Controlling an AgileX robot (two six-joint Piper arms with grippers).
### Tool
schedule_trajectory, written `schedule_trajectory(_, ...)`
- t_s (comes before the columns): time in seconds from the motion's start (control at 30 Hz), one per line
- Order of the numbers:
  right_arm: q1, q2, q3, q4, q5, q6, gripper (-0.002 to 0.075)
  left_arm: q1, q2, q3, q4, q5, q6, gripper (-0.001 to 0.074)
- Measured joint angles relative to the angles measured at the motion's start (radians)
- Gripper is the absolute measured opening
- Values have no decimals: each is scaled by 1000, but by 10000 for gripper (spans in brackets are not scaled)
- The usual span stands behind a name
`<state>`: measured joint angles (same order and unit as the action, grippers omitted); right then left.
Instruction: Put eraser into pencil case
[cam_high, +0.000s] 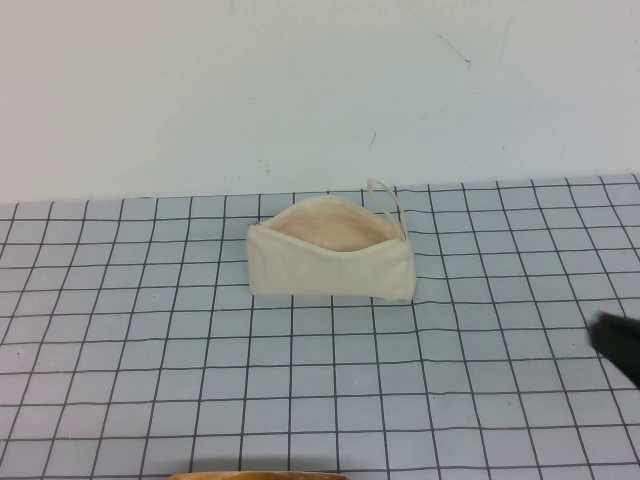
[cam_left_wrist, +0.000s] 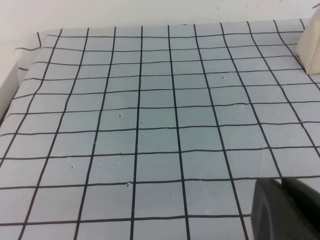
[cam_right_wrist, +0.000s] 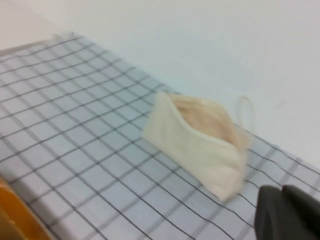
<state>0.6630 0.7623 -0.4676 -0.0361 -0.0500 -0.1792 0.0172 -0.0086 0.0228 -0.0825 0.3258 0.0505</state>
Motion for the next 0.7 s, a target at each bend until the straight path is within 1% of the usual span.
schedule_trajectory(0.03, -34, -42, 62, 4, -41, 3, -1, 0, 0, 0, 0, 0, 0, -1)
schedule_trajectory(0.1, -89, -100, 132, 11, -65, 1, -1, 0, 0, 0, 0, 0, 0, -2)
schedule_trajectory(0.23, -245, -264, 252, 45, -48, -33, -1, 0, 0, 0, 0, 0, 0, -1)
schedule_trajectory(0.33, -372, -392, 299, 58, 16, -46, -1, 0, 0, 0, 0, 0, 0, -1)
schedule_trajectory(0.47, -534, -560, 335, 60, 151, -54, -1, 0, 0, 0, 0, 0, 0, -2)
schedule_trajectory(0.53, -600, -625, 353, 60, 200, -54, -1, 0, 0, 0, 0, 0, 0, -2)
schedule_trajectory(0.6, -651, -682, 377, 70, 224, -54, -1, 0, 0, 0, 0, 0, 0, -1)
schedule_trajectory(0.7, -681, -731, 412, 107, 253, -54, -1, 0, 0, 0, 0, 0, 0, -1)
